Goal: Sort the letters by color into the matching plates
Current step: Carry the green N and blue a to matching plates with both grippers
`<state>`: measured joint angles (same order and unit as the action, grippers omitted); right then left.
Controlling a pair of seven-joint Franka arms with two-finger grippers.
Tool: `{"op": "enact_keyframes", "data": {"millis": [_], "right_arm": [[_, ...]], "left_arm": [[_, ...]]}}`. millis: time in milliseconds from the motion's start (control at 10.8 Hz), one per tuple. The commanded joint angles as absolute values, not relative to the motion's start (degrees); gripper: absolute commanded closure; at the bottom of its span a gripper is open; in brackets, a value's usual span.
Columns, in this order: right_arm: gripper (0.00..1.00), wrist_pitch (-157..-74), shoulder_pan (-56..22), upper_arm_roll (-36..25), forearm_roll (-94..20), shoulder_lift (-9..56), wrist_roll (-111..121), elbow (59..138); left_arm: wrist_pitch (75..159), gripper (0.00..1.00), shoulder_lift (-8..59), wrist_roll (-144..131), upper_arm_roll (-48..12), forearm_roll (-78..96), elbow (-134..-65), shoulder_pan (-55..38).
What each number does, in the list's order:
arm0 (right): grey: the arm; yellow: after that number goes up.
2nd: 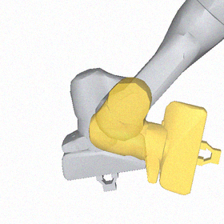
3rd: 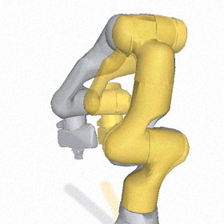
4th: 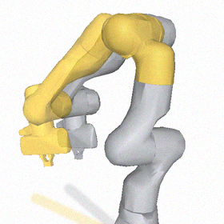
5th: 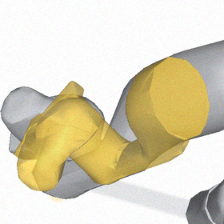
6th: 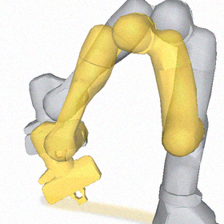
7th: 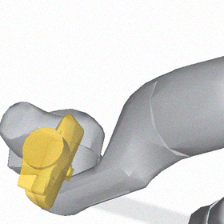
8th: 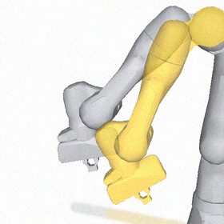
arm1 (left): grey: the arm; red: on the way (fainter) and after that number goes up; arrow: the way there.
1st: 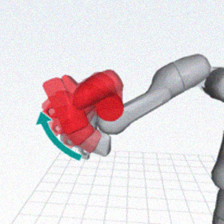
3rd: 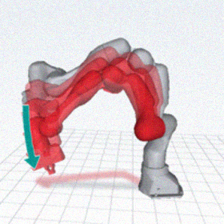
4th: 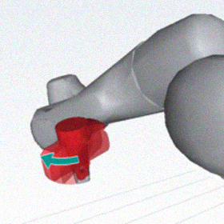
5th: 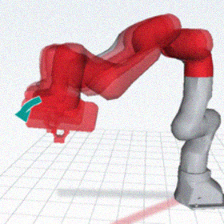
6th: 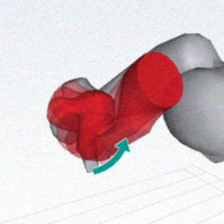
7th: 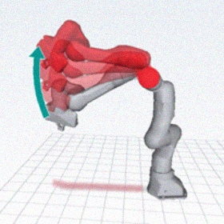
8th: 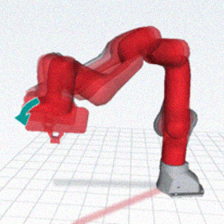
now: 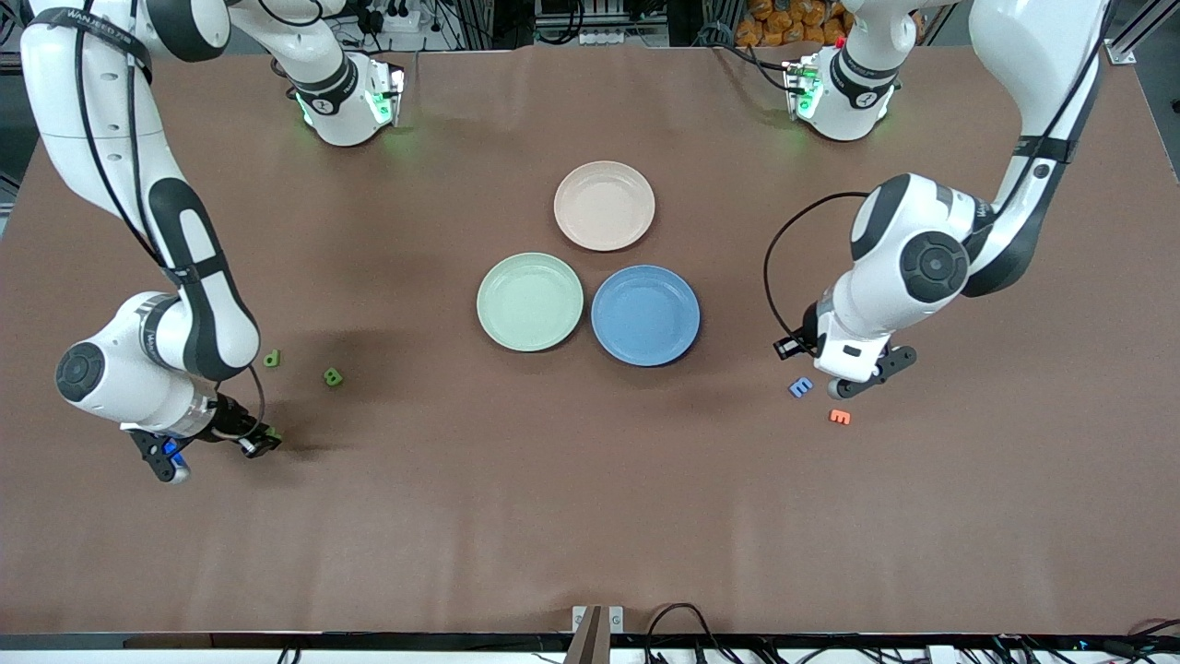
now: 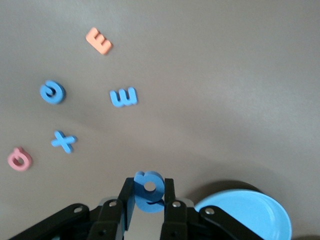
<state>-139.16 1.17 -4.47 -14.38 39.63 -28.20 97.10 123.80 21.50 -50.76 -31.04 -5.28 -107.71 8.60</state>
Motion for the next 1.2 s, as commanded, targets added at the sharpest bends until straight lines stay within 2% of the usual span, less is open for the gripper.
{"op": "enact_keyframes", "data": {"millis": [0, 278, 648, 1110], "right_arm": [[0.73, -137.7, -3.8, -4.4, -13.7, 32.7, -30.0, 103.4], [0.73, -131.2, -12.6, -4.6, -13.4, 29.1, -36.3, 103.4], [0.73, -124.4, -24.4, -4.5, -8.7, 28.2, -42.3, 102.9], [0.72, -122.4, -35.5, -3.8, -8.8, 28.5, -50.3, 102.8]], "left_arm": [[122.6, 1.0, 23.1, -61.7, -31.2, -5.0, -105.8, 4.3], [123.0, 1.0, 24.3, -69.8, -31.2, -5.2, -105.3, 1.0], [124.4, 1.0, 27.1, -77.7, -31.0, -5.7, -104.4, -3.3], [128.1, 1.0, 30.3, -86.2, -30.8, -5.8, -103.5, -7.4]]}}
